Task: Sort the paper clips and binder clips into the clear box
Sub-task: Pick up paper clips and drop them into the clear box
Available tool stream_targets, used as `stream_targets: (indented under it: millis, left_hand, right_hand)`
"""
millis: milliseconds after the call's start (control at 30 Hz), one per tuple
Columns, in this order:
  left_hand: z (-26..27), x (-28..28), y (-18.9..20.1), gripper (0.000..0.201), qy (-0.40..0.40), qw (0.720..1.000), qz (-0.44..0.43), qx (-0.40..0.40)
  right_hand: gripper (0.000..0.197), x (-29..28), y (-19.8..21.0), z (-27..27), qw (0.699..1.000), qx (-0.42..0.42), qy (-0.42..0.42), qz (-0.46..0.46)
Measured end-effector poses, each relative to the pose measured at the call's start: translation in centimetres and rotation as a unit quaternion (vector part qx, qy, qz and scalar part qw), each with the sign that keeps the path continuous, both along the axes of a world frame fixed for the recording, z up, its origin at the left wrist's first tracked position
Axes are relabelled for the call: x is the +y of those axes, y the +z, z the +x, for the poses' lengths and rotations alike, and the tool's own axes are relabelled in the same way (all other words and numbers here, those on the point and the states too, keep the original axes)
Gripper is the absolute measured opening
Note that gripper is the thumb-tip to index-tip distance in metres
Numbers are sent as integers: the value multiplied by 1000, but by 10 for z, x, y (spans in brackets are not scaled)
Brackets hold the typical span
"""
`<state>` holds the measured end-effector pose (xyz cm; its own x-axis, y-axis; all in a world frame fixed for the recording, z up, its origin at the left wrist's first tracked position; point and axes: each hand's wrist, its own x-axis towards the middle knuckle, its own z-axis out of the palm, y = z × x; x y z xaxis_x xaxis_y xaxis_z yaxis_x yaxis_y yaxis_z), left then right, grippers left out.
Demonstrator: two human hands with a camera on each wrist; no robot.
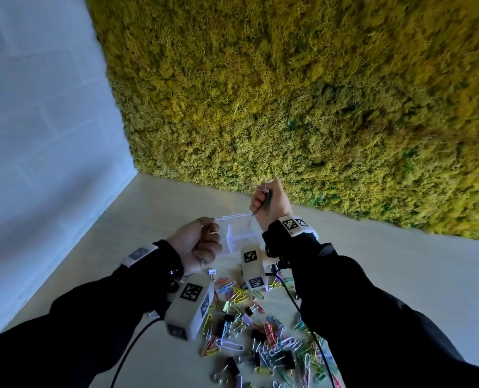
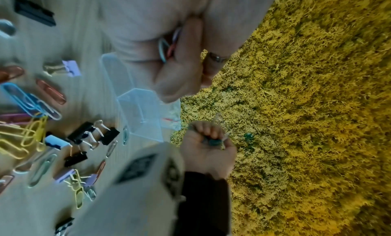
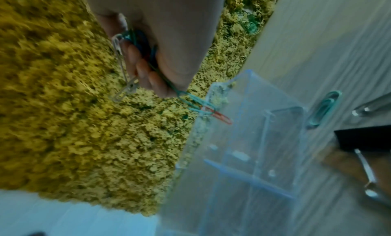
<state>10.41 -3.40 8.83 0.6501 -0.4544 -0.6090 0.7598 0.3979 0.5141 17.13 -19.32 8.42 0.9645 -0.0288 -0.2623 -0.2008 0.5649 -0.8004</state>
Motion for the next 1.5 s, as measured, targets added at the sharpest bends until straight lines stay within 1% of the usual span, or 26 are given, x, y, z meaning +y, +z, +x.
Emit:
stream_targets:
  millis: [67, 167, 233, 300, 400, 467, 567, 633, 733, 833, 967, 1033, 1100, 1167, 1233, 1267, 1333, 1367, 1400, 1433, 1467, 1500]
  left_hand:
    - [4, -2, -1, 18, -1, 1000, -10, 6]
    - [12, -5, -5, 25, 15, 1000, 3, 19]
    - [16, -7, -8, 28, 30, 999, 12, 25]
    - [19, -10, -11, 29, 32, 999, 11, 29]
    - [18, -13, -11, 29, 27, 999, 11, 27]
    - [17, -14, -10, 29, 23, 999, 12, 23]
    - [16, -11, -12, 29, 31, 999, 25, 23]
    - [16, -8, -12, 29, 37, 998, 34, 25]
    - [17, -7, -11, 29, 40, 998, 38, 27]
    - [18, -10, -8, 30, 36, 998, 40, 26]
    - [21, -14, -9, 30, 27, 999, 40, 22]
    - [23, -15, -9, 29, 22, 999, 38, 25]
    - [25, -15, -9, 29, 16, 999, 40, 28]
    - [27, -17, -6, 27, 29, 998, 48, 27]
    - [29, -18, -3, 24, 49, 997, 47, 21]
    - [31, -19, -2, 23, 53, 998, 42, 18]
    - [35, -20, -1, 21, 49, 998, 28, 11]
    - [37, -22, 0, 19, 42, 999, 19, 6]
    - [40, -24, 0, 20, 34, 999, 9, -1]
    - [43, -26, 0, 24, 29, 1000, 1, -7]
    - [46, -27, 0, 27, 23, 1000, 5, -15]
    - [49, -29, 0, 27, 11, 1000, 13, -27]
  right_hand:
    - [28, 0, -15, 3, 999, 0, -11, -39]
    - [33, -1, -31, 2, 991, -11, -25, -132]
    - [33, -1, -37, -1, 979, -25, -24, -203]
    - [28, -2, -39, -3, 962, -41, -19, -270]
    - [23, -4, -44, -5, 939, -74, -6, -335]
    - [25, -7, -47, -8, 909, -96, 9, -406]
    - [17, -18, -44, -19, 821, -133, 75, -551]
    - [19, -28, -39, -23, 772, -173, 120, -600]
    - [15, -36, -31, -25, 721, -226, 167, -633]
    - [16, -39, -34, -20, 688, -242, 195, -656]
    - [24, -36, -43, -19, 675, -239, 190, -671]
    - [27, -36, -45, -19, 661, -249, 179, -685]
    - [28, -39, -47, -21, 639, -272, 166, -700]
    - [27, -43, -46, -23, 621, -308, 145, -706]
    - [24, -49, -43, -22, 609, -309, 126, -720]
    - [28, -54, -41, -20, 602, -284, 134, -734]
    - [56, -63, -42, -15, 585, -224, 205, -752]
    - [69, -66, -43, -14, 573, -214, 244, -753]
    - [78, -66, -45, -13, 560, -216, 271, -752]
    - [82, -65, -49, -12, 554, -222, 285, -750]
    - [82, -64, -51, -12, 559, -226, 286, -745]
    - [78, -62, -52, -12, 577, -227, 276, -735]
